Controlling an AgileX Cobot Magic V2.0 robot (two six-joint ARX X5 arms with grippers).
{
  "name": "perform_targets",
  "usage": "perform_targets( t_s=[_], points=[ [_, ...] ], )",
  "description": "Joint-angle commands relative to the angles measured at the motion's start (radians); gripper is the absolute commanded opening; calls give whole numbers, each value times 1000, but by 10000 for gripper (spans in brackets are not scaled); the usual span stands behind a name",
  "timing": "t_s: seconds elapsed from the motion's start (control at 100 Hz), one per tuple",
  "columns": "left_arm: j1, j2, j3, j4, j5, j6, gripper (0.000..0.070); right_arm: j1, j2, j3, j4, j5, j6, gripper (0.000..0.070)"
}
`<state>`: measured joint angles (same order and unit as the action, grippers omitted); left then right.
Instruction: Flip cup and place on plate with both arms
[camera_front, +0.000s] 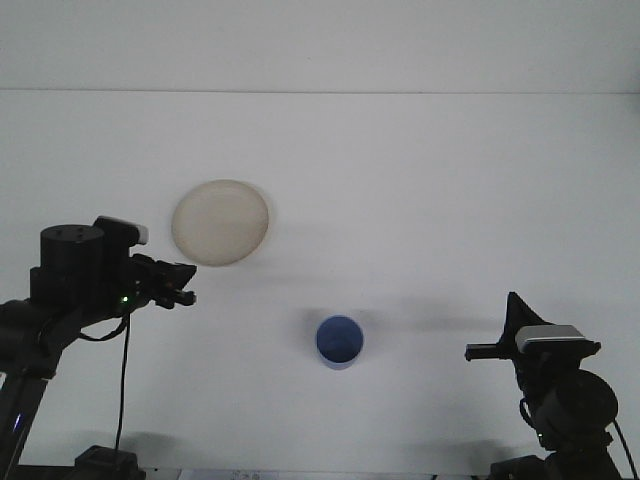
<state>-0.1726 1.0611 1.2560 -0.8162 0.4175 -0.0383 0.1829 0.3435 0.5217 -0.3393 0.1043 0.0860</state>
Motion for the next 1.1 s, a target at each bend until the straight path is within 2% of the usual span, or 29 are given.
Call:
perform_targets(
  t_s=[0.0, 0.08, 0.11, 0.2, 0.24, 0.35, 0.4, 0.72, 1.09],
  points=[
    [-18, 29, 22, 19, 8, 27, 17, 3, 2, 11, 10, 0, -5, 0],
    [-38, 68, 22, 38, 8, 27, 39, 3, 2, 11, 10, 1, -5, 0],
    [-44, 80, 22, 41, 8, 27, 86, 3, 2, 11, 10, 1, -5, 0],
    [-66, 112, 22, 52, 8, 26, 306, 3, 2, 11, 10, 1, -5, 0],
    [-77, 124, 22, 59, 8, 26, 379, 3, 2, 11, 10, 1, -5, 0],
    [-106, 152, 22, 69, 8, 20, 469, 3, 2, 11, 10, 0, -5, 0],
    [-121, 169, 22, 78, 8, -3, 509, 3, 2, 11, 10, 0, -5, 0],
    [-338, 316, 25, 163, 7, -53, 516, 3, 2, 11, 10, 1, -5, 0],
    [-517, 455, 58, 186, 7, -60, 516, 3, 2, 11, 9, 0, -5, 0]
  ],
)
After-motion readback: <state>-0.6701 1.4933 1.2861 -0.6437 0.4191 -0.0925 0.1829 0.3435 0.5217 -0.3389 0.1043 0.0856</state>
